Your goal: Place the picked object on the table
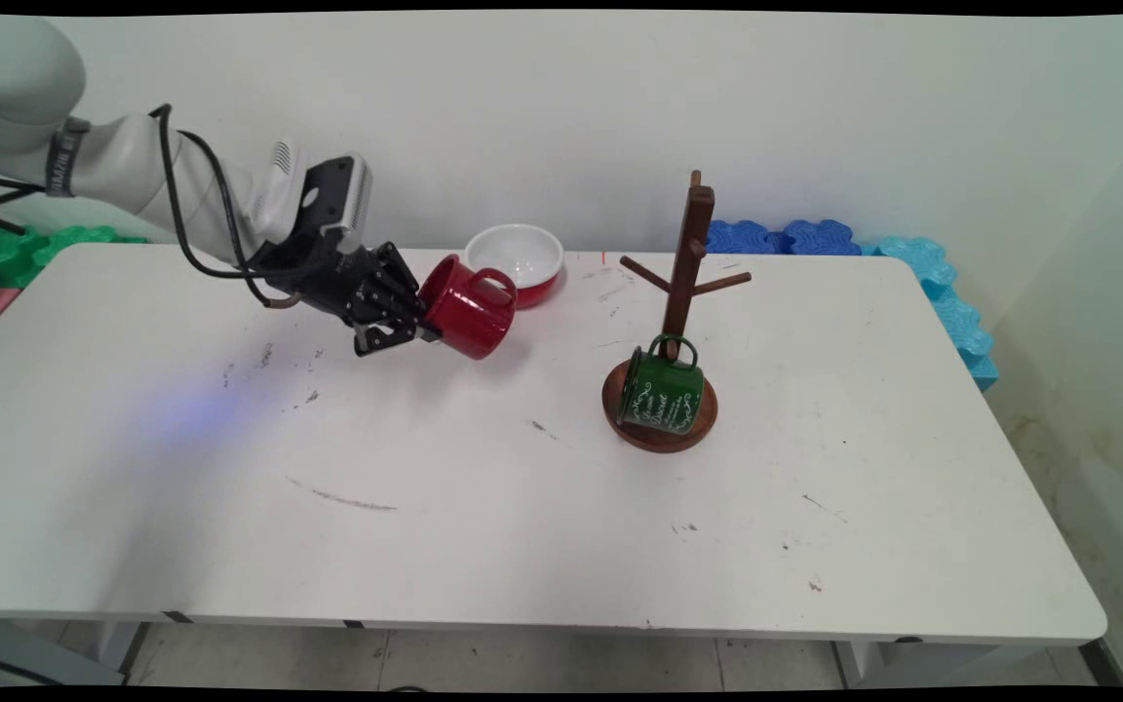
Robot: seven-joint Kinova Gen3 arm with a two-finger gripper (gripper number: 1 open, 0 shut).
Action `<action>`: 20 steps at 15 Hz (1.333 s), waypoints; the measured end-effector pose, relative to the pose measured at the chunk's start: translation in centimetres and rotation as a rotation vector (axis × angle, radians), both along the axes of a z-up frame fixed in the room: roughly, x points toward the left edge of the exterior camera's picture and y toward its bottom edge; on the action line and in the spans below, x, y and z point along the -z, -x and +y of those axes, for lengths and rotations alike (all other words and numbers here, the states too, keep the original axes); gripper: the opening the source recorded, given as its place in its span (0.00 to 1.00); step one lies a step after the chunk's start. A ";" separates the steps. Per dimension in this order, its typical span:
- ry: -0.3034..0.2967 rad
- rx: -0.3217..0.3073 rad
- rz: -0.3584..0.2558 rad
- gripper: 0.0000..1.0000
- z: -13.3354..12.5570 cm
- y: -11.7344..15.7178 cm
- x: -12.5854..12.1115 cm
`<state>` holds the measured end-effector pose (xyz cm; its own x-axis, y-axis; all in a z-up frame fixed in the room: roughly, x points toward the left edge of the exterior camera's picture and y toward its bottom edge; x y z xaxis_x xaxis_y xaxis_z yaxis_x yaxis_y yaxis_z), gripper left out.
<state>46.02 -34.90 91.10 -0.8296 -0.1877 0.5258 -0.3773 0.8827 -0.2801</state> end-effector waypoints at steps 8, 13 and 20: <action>0.051 0.029 -0.124 0.00 -1.0 0.6 1.0; 0.073 0.042 -0.193 0.00 -1.8 1.0 2.2; 0.084 0.054 -0.255 0.00 -2.8 1.5 3.8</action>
